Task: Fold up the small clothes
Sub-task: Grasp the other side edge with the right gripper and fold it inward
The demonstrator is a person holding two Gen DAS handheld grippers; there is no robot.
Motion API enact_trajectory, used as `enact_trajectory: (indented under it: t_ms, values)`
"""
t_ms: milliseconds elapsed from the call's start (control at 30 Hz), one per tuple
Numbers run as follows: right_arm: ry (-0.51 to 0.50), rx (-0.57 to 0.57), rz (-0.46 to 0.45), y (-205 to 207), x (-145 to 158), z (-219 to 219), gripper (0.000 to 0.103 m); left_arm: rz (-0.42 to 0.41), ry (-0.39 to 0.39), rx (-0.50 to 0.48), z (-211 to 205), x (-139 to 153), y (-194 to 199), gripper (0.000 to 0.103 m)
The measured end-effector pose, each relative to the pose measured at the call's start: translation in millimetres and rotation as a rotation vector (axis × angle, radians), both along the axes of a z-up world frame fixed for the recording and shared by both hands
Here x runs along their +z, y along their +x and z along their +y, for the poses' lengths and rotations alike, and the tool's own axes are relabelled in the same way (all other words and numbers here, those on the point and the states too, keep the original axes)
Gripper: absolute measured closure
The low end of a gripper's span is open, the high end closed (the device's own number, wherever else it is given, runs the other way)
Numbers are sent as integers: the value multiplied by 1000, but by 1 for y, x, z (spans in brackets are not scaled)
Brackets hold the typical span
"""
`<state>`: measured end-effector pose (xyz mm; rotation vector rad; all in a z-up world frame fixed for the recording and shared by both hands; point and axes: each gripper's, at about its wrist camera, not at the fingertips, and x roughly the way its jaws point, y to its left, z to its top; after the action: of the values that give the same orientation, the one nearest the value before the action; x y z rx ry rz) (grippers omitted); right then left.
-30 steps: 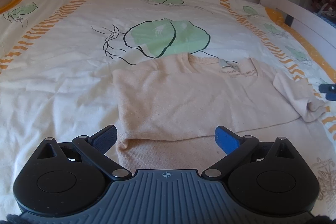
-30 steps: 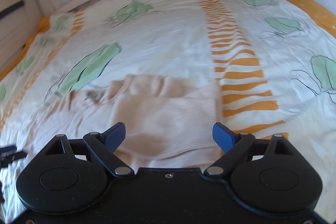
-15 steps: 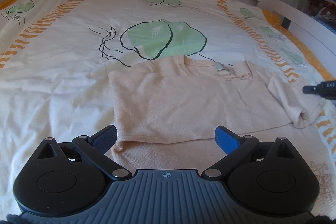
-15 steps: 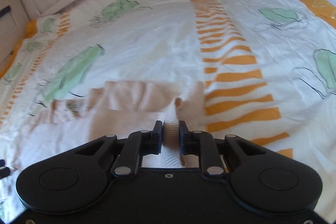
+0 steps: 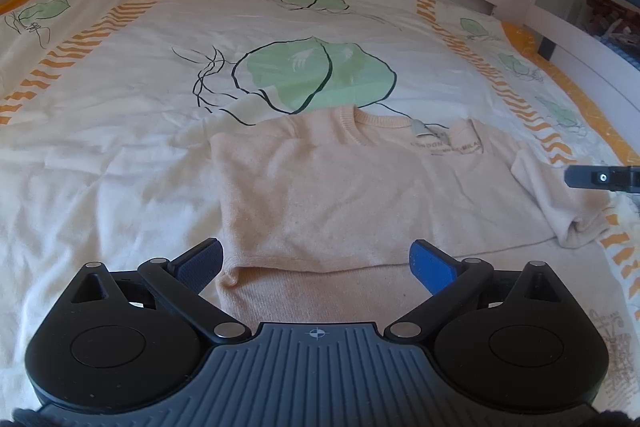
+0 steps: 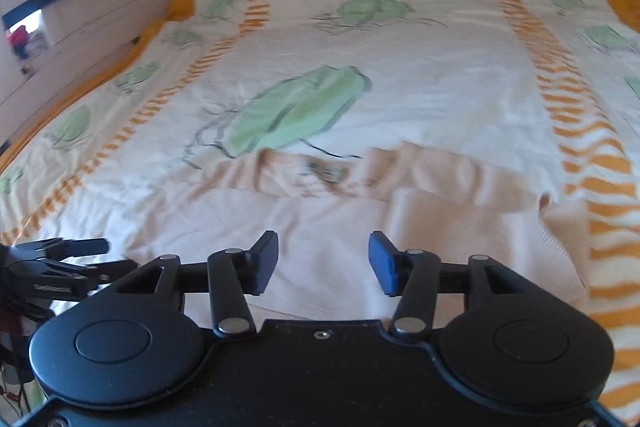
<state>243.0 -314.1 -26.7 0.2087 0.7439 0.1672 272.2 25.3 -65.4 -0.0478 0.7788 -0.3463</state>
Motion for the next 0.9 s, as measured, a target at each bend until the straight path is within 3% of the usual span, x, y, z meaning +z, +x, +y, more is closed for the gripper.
enact_trajectory:
  t_ms: [233, 600, 800, 833, 900]
  values:
    - [-150, -205, 2, -5, -13, -62, 44, 11, 8, -29, -7, -3, -2, 2]
    - [-80, -224, 80, 10, -41, -84, 44, 32, 4, -35, -8, -7, -1, 2]
    - [-98, -188, 27, 7, -28, -72, 66, 27, -4, -36, -7, -5, -1, 2]
    - [-85, -169, 24, 8, -25, -68, 83, 26, -6, -35, -7, -4, -2, 2]
    - [-56, -125, 15, 8, -16, -57, 84, 26, -8, -35, -6, -4, -2, 2]
